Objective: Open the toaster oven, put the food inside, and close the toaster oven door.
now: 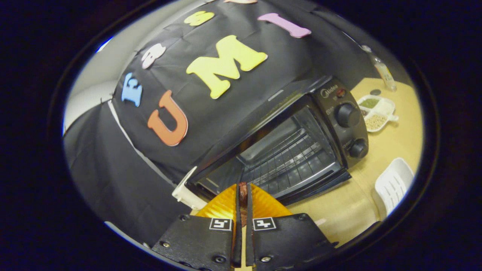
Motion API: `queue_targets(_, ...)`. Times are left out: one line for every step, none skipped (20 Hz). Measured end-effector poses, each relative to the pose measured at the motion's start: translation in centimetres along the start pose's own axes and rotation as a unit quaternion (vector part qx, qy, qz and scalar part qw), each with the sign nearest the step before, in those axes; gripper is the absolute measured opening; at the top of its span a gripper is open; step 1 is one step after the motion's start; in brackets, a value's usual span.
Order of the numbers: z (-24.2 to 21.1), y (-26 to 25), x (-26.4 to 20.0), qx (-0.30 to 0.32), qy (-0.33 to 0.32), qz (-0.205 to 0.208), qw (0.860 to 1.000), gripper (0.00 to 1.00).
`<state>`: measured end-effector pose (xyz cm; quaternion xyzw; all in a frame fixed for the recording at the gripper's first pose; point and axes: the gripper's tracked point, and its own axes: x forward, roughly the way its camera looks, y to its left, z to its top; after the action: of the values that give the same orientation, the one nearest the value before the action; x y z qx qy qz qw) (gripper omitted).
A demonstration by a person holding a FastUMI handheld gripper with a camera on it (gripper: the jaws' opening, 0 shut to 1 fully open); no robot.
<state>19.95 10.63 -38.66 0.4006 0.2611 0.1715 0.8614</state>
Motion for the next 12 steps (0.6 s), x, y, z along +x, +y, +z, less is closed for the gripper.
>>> queue_targets(0.9, -0.5, 0.5, 0.049, -0.012, 0.006, 0.999, 0.07)
queue_targets(2.0, -1.0, 0.9, 0.093, -0.03, 0.011, 0.995, 0.07)
queue_targets(3.1, -1.6, 1.7, 0.132, -0.05, 0.016, 0.99, 0.07)
queue_targets(3.8, -2.5, 2.6, 0.162, -0.066, 0.015, 0.984, 0.07)
queue_targets(4.1, -3.3, 3.4, 0.188, -0.08, 0.01, 0.979, 0.07)
queue_targets(4.3, -4.2, 4.3, 0.206, -0.094, 0.003, 0.974, 0.07)
queue_targets(4.1, -4.7, 5.1, 0.207, -0.098, -0.006, 0.973, 0.07)
queue_targets(3.7, -5.5, 6.0, 0.198, -0.102, -0.021, 0.975, 0.07)
queue_targets(3.0, -5.9, 6.6, 0.178, -0.093, -0.034, 0.979, 0.07)
queue_targets(2.7, -6.2, 7.1, 0.169, -0.095, -0.039, 0.98, 0.07)
queue_targets(2.5, -6.6, 7.1, 0.16, -0.094, -0.053, 0.981, 0.09)
queue_targets(2.6, -7.1, 7.2, 0.149, -0.096, -0.067, 0.982, 0.1)
